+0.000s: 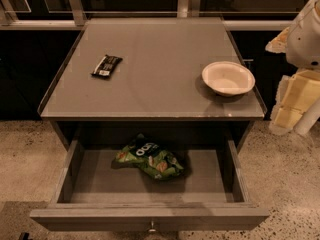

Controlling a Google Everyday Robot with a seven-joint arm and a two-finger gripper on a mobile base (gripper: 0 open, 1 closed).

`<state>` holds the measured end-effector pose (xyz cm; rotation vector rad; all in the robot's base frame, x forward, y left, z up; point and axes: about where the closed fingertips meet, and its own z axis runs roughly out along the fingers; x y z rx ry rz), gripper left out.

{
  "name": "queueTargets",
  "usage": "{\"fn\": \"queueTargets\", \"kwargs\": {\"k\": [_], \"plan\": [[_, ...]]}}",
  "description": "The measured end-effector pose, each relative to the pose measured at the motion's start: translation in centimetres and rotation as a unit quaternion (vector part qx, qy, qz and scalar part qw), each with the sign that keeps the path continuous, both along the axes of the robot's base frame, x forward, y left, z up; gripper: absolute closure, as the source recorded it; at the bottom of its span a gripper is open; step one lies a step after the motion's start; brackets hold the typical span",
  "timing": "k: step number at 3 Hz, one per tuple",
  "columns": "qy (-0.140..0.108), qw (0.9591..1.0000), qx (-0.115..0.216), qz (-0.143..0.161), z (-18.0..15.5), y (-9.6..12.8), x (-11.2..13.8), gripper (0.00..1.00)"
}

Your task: Pick green rice chip bag from top drawer and place on counter

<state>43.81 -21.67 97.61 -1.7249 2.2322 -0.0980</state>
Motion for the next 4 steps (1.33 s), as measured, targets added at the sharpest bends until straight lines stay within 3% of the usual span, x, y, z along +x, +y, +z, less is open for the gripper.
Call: {"fn": "queueTargets", "kwargs": {"k": [2,3,4], "plan": [[-0.006,0.9999,0.012,-0.002,-0.7,-0.1,-0.1,0.0],[0.002,0.9991,0.04,-0.013,-3.8,-0.4,-0.1,0.0],[0.025,0.9982,0.045,-0.03,-6.8,-0.9,1.2,0.0]]}}
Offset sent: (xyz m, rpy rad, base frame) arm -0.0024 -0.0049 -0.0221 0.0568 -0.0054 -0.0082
